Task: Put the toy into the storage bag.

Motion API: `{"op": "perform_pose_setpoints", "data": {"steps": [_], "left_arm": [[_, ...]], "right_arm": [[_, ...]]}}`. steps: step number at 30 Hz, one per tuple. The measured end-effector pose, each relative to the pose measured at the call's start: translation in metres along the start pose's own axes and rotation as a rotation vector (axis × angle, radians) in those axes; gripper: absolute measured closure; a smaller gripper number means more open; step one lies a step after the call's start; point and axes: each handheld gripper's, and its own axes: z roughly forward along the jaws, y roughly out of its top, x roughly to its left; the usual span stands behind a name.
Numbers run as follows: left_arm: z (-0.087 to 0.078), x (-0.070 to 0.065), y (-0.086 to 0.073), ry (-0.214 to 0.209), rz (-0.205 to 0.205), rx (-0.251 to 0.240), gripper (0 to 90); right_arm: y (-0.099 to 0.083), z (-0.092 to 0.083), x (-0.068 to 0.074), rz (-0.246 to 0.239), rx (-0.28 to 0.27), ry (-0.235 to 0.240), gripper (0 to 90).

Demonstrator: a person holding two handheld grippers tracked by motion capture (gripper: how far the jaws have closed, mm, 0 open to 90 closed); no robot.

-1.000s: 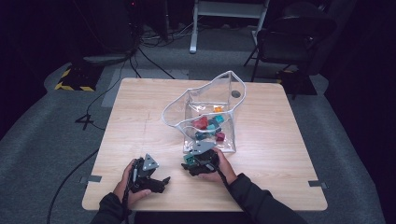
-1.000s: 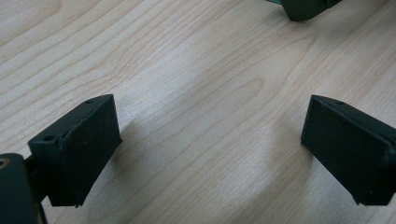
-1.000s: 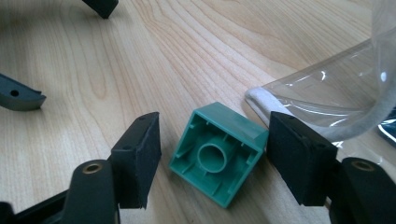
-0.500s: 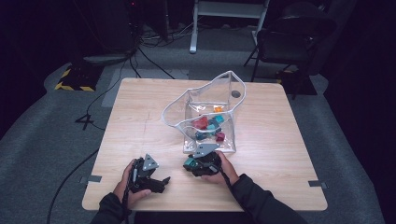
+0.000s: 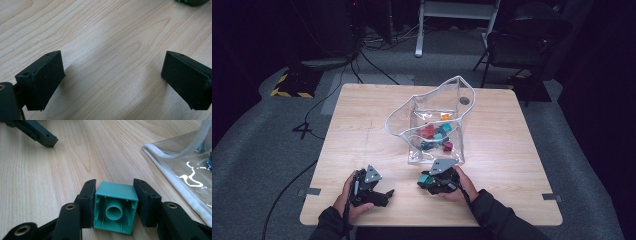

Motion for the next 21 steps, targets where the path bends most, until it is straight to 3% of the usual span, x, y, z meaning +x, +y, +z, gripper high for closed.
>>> {"op": "perform_pose_setpoints", "data": {"steps": [11, 21], "left_arm": [[0.0, 0.0, 0.0, 0.0, 0.0, 0.0, 4.8], [0.0, 0.0, 0.0, 0.0, -0.001, 0.0, 4.8]], "right_arm": [[-0.003, -0.022, -0.004, -0.011, -0.011, 0.02, 56.9], [-0.003, -0.045, -0.01, -0.007, -0.043, -0.008, 59.3]]}}
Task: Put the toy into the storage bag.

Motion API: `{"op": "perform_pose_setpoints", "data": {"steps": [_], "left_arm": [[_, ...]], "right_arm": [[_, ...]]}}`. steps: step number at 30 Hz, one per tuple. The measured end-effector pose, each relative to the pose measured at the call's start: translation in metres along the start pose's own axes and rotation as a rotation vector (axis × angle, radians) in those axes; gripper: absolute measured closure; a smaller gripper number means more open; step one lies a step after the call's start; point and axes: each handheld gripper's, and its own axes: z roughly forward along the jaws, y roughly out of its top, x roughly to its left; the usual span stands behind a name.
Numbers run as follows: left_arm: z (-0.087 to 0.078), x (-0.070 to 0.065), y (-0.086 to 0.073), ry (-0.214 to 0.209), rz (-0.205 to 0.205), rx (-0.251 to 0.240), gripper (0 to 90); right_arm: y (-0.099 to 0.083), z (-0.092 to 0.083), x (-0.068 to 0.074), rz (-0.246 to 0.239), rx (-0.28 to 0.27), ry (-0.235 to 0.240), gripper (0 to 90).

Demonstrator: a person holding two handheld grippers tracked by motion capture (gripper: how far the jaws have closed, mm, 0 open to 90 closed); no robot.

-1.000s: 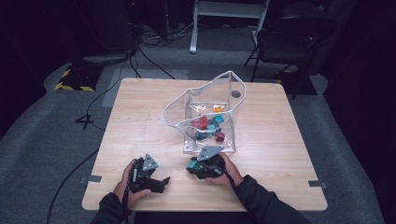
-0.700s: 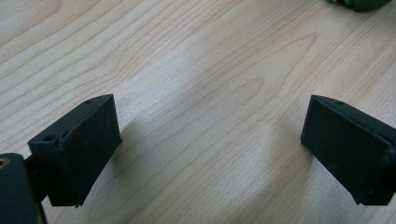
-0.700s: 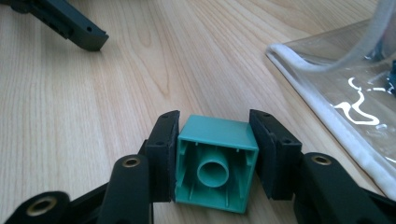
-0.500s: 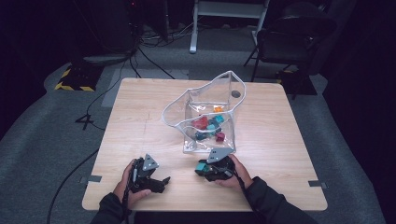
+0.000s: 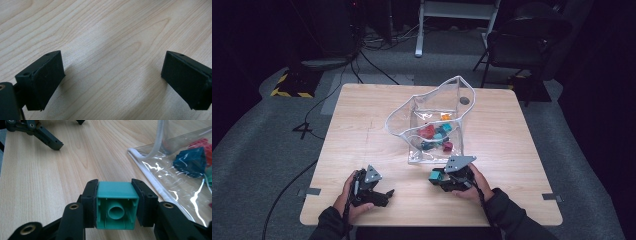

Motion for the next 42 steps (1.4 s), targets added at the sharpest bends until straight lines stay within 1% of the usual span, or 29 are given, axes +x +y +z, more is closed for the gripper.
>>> {"op": "perform_pose_setpoints", "data": {"steps": [6, 9, 15, 19, 24, 26, 29, 31, 35, 36, 38, 40, 42], "left_arm": [[0.0, 0.0, 0.0, 0.0, 0.001, 0.001, 4.8], [0.0, 0.0, 0.0, 0.0, 0.001, 0.001, 4.8], [0.0, 0.0, 0.0, 0.0, 0.001, 0.001, 4.8], [0.0, 0.0, 0.0, 0.0, 0.001, 0.0, 4.8], [0.0, 0.0, 0.0, 0.0, 0.001, 0.0, 4.8], [0.0, 0.0, 0.0, -0.001, -0.001, 0.0, 4.8], [0.0, 0.0, 0.0, -0.001, -0.004, 0.0, 4.8], [0.0, 0.0, 0.0, 0.001, -0.002, -0.001, 4.7], [0.0, 0.0, 0.0, -0.001, -0.001, 0.002, 4.6], [0.0, 0.0, 0.0, -0.001, -0.001, 0.002, 4.5], [0.0, 0.0, 0.0, -0.001, -0.001, 0.002, 4.5], [0.0, 0.0, 0.0, -0.001, -0.001, 0.002, 4.5], [0.0, 0.0, 0.0, -0.001, -0.001, 0.002, 4.5]], "right_arm": [[0.002, -0.008, -0.003, 0.006, -0.015, -0.012, 59.3], [0.005, -0.013, -0.004, 0.005, -0.033, -0.011, 59.4], [0.011, -0.022, -0.004, -0.009, -0.049, -0.014, 59.4], [0.013, -0.03, -0.007, -0.01, -0.061, -0.031, 59.4], [0.017, -0.042, -0.012, 0.005, -0.09, -0.055, 59.4], [0.02, -0.046, -0.013, 0.009, -0.104, -0.057, 59.4], [0.026, -0.051, -0.013, -0.011, -0.11, -0.07, 59.4], [0.03, -0.056, -0.014, -0.01, -0.125, -0.07, 59.4], [0.037, -0.065, -0.016, -0.015, -0.139, -0.092, 59.5], [0.039, -0.067, -0.017, -0.019, -0.143, -0.098, 59.4], [0.045, -0.071, -0.019, -0.012, -0.153, -0.098, 59.4], [0.052, -0.073, -0.018, -0.027, -0.154, -0.112, 59.4], [0.058, -0.076, -0.019, -0.031, -0.155, -0.12, 59.4]]}}
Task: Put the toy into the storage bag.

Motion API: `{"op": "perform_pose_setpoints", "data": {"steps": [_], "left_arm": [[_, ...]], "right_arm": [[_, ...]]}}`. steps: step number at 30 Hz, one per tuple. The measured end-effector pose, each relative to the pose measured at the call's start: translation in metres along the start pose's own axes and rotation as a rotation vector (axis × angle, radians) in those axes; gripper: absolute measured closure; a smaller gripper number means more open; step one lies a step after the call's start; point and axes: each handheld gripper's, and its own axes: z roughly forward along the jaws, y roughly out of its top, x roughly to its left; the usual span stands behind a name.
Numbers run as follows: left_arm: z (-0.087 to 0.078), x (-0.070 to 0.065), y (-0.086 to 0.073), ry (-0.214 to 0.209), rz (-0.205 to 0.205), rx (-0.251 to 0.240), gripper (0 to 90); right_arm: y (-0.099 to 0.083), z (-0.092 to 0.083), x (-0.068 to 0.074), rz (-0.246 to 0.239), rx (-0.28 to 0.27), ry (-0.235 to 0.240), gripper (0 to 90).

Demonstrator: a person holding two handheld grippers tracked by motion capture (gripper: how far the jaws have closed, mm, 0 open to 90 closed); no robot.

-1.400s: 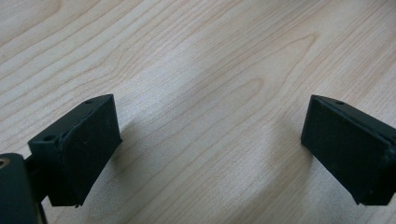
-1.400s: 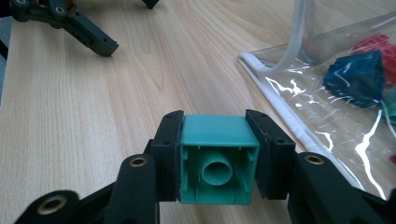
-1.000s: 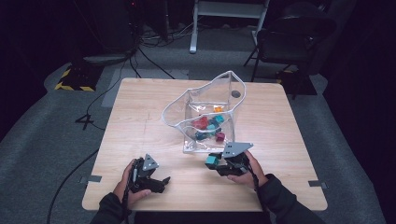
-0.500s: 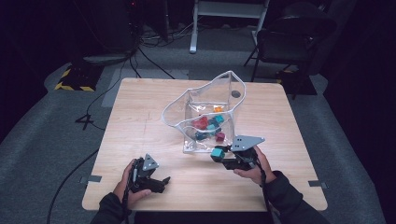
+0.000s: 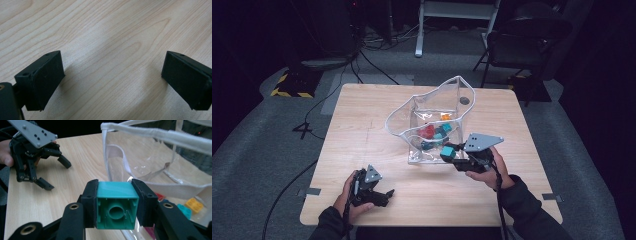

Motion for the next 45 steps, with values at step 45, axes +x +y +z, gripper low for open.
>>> {"op": "perform_pose_setpoints", "data": {"steps": [45], "left_arm": [[0.0, 0.0, 0.0, 0.0, 0.0, 0.0, 4.5]], "right_arm": [[0.081, -0.013, -0.051, 0.023, -0.058, -0.174, 59.4]]}}
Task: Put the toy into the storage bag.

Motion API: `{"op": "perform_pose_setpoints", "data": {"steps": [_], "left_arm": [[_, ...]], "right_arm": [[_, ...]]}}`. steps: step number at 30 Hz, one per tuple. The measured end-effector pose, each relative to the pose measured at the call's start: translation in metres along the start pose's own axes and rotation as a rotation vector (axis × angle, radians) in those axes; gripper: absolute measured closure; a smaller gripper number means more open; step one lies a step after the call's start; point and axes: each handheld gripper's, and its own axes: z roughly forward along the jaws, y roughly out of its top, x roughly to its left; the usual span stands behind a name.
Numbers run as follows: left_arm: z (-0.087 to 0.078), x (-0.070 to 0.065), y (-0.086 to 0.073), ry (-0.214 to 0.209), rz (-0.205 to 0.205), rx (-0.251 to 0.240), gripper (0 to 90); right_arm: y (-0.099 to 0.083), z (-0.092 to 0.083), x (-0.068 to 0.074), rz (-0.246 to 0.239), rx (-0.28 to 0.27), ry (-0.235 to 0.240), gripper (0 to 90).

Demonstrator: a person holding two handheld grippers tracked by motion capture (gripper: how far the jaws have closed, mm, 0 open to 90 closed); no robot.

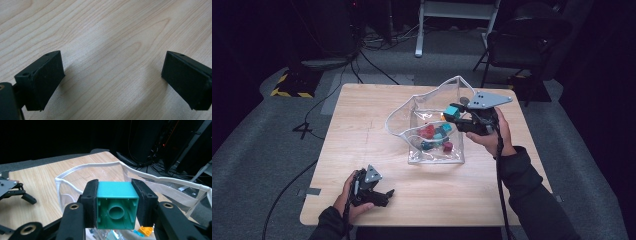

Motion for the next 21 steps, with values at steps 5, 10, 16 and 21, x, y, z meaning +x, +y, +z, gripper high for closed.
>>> {"op": "perform_pose_setpoints", "data": {"steps": [5, 10, 16, 21], "left_arm": [[0.0, 0.0, 0.0, 0.0, 0.0, 0.0, 4.5], [0.0, 0.0, 0.0, -0.001, -0.001, 0.001, 4.5], [0.0, 0.0, 0.0, 0.0, -0.001, 0.001, 4.5], [0.0, 0.0, 0.0, -0.001, -0.001, 0.001, 4.5]], "right_arm": [[0.005, 0.005, -0.004, 0.006, 0.009, -0.016, 59.4], [0.008, 0.01, -0.013, 0.02, 0.018, -0.034, 59.4], [0.009, 0.02, -0.021, 0.026, 0.034, -0.048, 59.5], [0.009, 0.028, -0.028, 0.048, 0.044, -0.059, 59.5]]}}
